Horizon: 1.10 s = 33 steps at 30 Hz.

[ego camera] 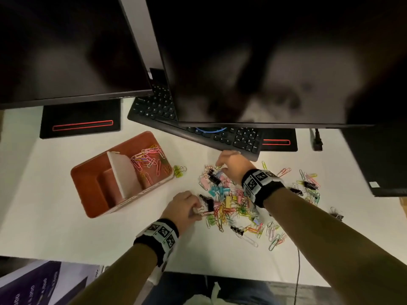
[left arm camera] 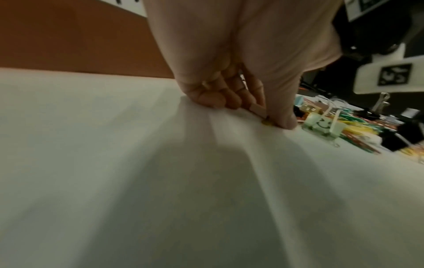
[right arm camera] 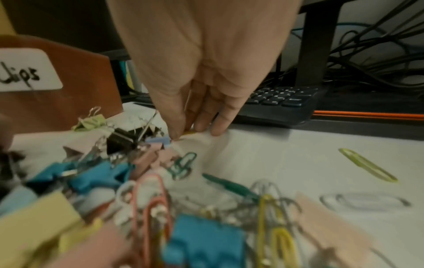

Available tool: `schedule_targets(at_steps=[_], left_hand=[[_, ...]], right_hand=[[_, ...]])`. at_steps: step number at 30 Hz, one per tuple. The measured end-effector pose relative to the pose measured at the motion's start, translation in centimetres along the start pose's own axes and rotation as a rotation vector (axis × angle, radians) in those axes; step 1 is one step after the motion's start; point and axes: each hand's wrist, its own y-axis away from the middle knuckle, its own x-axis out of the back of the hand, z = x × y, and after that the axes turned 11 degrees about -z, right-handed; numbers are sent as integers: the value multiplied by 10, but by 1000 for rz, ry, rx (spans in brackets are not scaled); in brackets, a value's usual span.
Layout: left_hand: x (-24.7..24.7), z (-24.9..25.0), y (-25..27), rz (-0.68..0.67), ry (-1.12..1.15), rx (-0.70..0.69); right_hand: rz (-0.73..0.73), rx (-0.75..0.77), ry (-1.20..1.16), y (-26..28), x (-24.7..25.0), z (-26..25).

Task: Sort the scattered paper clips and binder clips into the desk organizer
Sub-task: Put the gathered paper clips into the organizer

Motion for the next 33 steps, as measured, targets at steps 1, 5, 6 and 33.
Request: schedule_targets(at_steps=[1, 5, 6, 33], left_hand=[[0, -2, -1, 14, 13, -13], [1, -3, -4, 34, 44, -19], [1, -1, -4, 30, 47, -12], [-2, -5, 4, 274, 49, 94]], right_hand=[[-9, -2, 18, -1, 0, 1], [14, -51, -47, 2, 1, 11], [11, -77, -75, 4, 1, 13], [193, -99, -229, 57, -29, 23]])
